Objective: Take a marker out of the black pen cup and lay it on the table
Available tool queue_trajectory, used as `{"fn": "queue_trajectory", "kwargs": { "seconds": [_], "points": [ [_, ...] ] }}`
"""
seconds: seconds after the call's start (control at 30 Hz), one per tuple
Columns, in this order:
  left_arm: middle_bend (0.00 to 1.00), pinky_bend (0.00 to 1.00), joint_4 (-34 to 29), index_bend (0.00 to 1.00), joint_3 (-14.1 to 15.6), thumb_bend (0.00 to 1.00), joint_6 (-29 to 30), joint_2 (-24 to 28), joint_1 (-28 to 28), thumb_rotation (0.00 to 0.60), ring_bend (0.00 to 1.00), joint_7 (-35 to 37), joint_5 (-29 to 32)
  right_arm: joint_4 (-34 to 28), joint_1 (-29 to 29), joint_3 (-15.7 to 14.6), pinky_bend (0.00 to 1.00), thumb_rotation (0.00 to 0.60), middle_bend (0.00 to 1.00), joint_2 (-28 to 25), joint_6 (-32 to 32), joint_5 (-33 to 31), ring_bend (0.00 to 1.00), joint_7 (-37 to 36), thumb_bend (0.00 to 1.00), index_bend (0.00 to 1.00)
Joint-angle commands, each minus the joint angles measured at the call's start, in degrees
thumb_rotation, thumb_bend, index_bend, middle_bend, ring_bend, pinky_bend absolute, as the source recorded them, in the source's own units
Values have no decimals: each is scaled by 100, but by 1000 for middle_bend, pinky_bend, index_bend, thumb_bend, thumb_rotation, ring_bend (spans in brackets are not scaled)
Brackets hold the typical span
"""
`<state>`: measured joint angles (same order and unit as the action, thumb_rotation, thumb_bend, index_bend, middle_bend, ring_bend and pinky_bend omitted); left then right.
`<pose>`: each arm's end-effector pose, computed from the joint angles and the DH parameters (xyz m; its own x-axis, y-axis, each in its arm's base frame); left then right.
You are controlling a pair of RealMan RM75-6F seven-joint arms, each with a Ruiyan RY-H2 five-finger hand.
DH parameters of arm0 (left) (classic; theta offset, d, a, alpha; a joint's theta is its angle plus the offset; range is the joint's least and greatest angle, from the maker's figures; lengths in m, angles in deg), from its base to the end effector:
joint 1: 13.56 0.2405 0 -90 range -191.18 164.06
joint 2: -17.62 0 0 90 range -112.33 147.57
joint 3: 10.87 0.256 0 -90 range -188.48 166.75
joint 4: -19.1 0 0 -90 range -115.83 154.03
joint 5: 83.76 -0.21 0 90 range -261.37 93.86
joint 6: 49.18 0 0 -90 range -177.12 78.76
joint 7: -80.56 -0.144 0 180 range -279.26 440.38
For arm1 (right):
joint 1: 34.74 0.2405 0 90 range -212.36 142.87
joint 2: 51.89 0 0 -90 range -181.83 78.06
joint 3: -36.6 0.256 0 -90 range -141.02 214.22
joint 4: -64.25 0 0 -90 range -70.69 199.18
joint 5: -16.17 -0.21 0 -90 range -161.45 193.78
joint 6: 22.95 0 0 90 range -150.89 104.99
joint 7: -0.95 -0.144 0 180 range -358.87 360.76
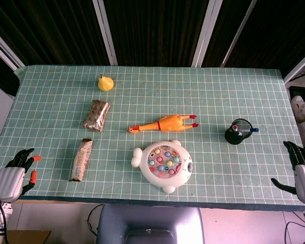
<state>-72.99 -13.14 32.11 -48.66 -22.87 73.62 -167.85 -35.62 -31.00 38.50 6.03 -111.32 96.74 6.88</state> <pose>-0.3024 0.2023 0.1387 0.4751 0.0466 0.8787 0.8795 -0.0558 -0.4726 -0.3067 -0.1694 0.1913 0.4662 0.0187 0.8845 -0.8810 0.1005 0.4622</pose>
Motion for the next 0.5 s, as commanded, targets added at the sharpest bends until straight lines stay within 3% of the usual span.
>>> {"fn": "queue_trajectory", "kwargs": {
  "seconds": [0.03,0.33,0.43,0.5],
  "points": [
    [101,334,-11,287,8,578,-9,2,1,600,88,-6,-5,9,-2,16,236,600,207,10,23,15,174,0,210,197],
    [101,334,-31,287,15,579,-13,24,9,600,88,17,-21,122,105,265,236,600,207,99,205,-242,175,126,210,215],
    [101,334,-36,287,2,578,-58,48,0,600,88,71,25,243,228,444,285,600,213,221,262,-420,232,400,210,250],
    [101,335,-62,287,4,577,-62,70,5,600,88,99,29,375,354,570,390,600,284,346,313,-540,331,724,210,278]
  ]
}}
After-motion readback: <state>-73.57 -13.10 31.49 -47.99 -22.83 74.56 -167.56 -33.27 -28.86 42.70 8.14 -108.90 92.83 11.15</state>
